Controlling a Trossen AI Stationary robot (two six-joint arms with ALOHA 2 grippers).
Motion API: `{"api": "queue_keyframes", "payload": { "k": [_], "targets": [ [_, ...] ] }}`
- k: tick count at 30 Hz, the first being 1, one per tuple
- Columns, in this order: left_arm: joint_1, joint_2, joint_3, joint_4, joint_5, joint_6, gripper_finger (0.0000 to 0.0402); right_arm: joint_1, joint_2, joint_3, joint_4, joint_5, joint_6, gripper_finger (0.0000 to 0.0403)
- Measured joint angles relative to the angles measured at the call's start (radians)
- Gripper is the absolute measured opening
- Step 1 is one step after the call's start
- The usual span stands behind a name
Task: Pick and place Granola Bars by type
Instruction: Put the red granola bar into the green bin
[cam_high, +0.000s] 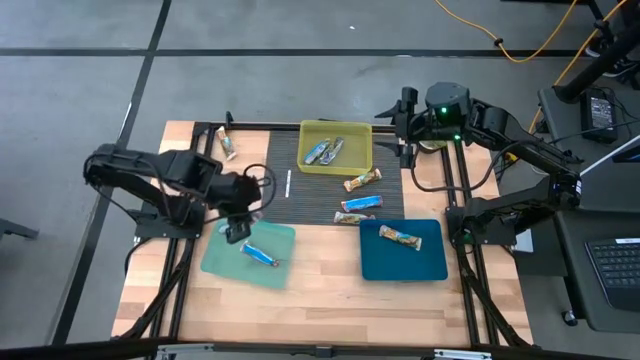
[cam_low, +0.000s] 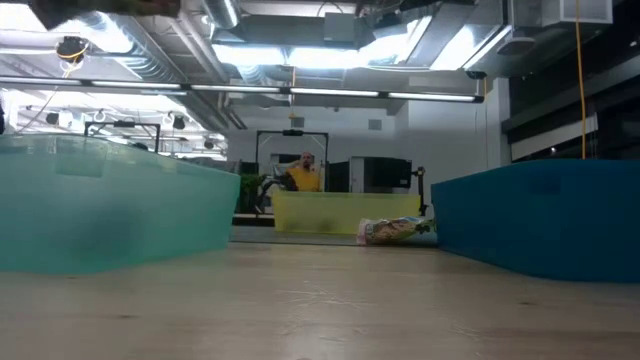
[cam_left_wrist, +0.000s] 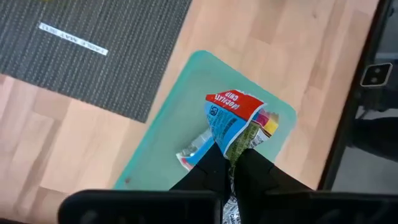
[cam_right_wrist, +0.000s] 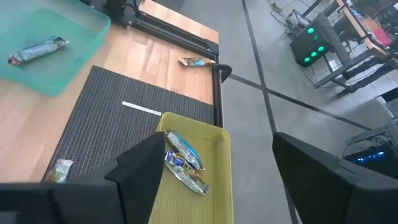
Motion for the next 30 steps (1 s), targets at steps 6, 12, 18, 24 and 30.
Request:
{"api": "queue_keyframes", "payload": {
  "k": [6, 12, 18, 24, 30],
  "targets": [
    [-0.088, 0.002, -0.002, -0.025, -0.098, -0.048, 0.0006, 0.0, 0.0, 0.0, 0.004, 0.0, 0.045, 0.0298],
    [-0.138, 0.023, -0.115, 0.051, -0.237, -0.069, 0.0009, 0.0, 0.0, 0.0, 0.003, 0.0, 0.052, 0.0298],
    [-0.165, 0.019, -0.36, 0.23, -0.149, -0.117, 0.0009, 0.0, 0.0, 0.0, 0.002, 0.0, 0.075, 0.0298],
    [-0.149, 0.018, -0.498, 0.268, -0.149, -0.206, 0.001, 0.0, 0.0, 0.0, 0.001, 0.0, 0.074, 0.0298],
    [-0.146, 0.018, -0.598, 0.385, -0.125, -0.213, 0.001, 0.0, 0.0, 0.0, 0.001, 0.0, 0.073, 0.0298]
  ]
}}
